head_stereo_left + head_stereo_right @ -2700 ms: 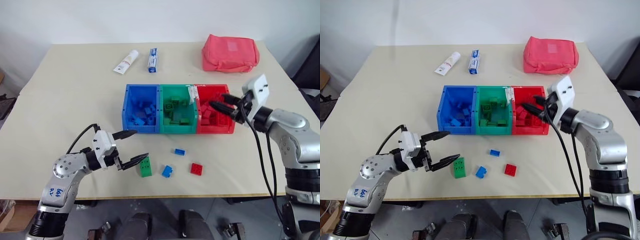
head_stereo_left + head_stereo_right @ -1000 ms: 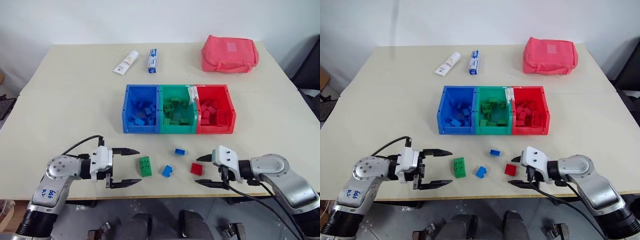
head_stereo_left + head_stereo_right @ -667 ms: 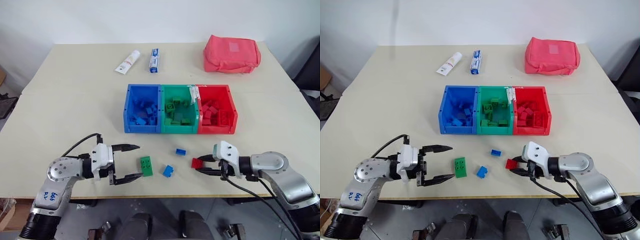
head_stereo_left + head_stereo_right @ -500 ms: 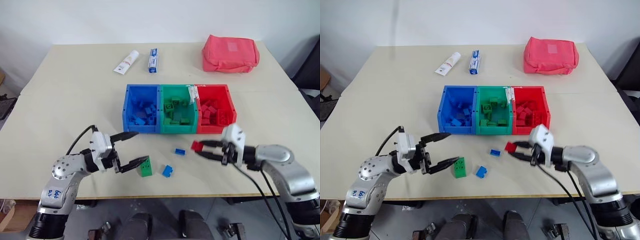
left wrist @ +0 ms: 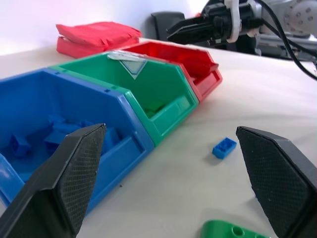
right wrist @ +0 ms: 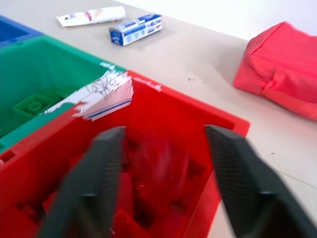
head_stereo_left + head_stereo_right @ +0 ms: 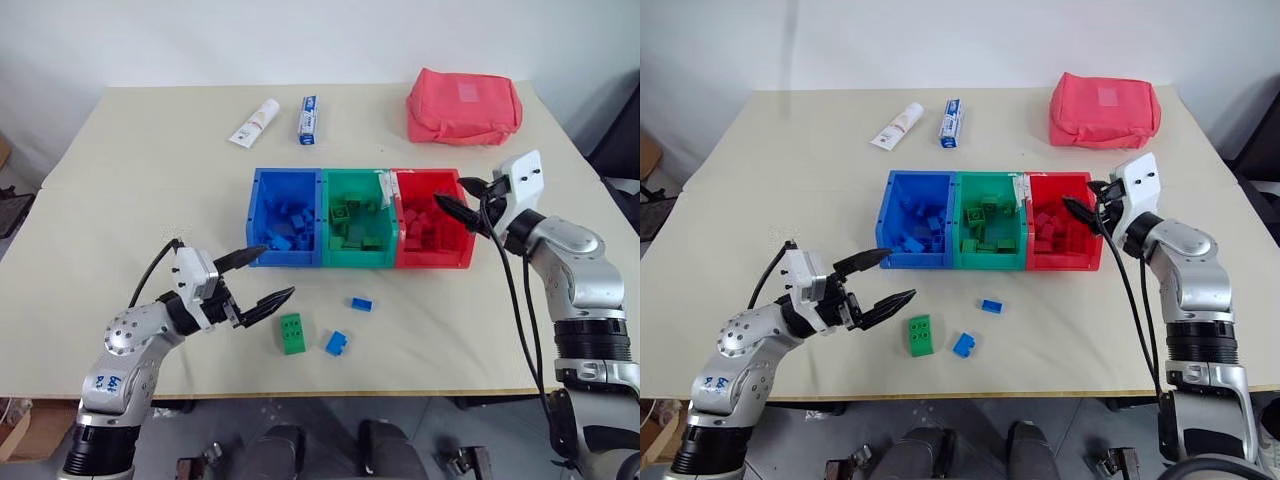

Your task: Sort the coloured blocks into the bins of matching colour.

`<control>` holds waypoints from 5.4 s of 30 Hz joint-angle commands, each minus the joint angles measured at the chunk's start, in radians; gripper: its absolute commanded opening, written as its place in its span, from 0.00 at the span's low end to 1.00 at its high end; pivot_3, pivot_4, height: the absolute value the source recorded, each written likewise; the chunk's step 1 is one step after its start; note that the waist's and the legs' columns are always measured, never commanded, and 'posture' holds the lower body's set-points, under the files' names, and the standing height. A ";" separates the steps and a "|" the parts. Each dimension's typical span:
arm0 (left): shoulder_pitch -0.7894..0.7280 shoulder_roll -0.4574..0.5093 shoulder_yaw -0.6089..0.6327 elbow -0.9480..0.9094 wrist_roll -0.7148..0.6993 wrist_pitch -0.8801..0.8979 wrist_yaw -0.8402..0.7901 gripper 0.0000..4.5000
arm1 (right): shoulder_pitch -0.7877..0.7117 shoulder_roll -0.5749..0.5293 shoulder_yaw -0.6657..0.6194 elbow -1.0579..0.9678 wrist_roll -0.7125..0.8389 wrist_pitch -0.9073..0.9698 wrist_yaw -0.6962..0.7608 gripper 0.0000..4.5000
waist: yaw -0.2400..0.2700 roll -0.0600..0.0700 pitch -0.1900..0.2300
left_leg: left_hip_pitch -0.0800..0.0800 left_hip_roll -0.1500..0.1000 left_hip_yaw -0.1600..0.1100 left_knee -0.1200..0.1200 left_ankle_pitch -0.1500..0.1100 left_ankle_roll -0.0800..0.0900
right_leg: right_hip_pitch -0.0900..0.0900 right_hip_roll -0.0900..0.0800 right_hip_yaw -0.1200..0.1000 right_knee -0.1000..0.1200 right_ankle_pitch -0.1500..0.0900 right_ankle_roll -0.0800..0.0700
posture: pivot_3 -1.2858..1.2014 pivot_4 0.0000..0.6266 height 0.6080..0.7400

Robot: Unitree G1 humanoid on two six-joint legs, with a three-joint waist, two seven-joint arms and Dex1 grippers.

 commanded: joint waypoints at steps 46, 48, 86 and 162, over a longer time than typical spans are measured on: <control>-0.563 -0.157 -0.612 0.323 0.503 0.168 -0.117 0.08 | 0.963 -0.198 -0.310 -0.811 0.310 -0.034 0.326 1.00 | 0.032 0.000 0.000 | 0.000 -0.002 0.001 0.003 0.000 0.002 | 0.003 0.003 0.001 -0.001 0.002 0.003 | 0.52 0.24 1.00; -0.562 -0.165 -0.615 0.331 0.510 0.168 -0.118 0.00 | 0.964 -0.202 -0.314 -0.813 0.309 -0.034 0.321 1.00 | 0.033 0.000 0.000 | 0.000 -0.002 0.001 0.003 0.000 0.003 | 0.003 0.003 0.001 -0.001 0.002 0.003 | 0.52 0.24 1.00; -0.583 -0.232 -0.564 0.443 0.529 0.087 -0.130 0.70 | 0.911 -0.217 -0.279 -0.783 0.284 -0.024 0.310 1.00 | 0.034 0.000 0.000 | 0.000 -0.002 0.001 0.004 0.000 0.003 | 0.003 0.003 0.000 0.000 0.002 0.004 | 0.52 0.24 1.00; -0.390 0.031 -0.532 0.128 0.443 0.040 -0.342 1.00 | 0.942 -0.280 -0.228 -0.805 0.260 -0.101 0.467 1.00 | 0.008 0.000 0.000 | 0.001 -0.002 0.000 0.004 -0.001 0.003 | 0.003 0.003 0.001 0.001 0.002 0.003 | 0.52 0.24 1.00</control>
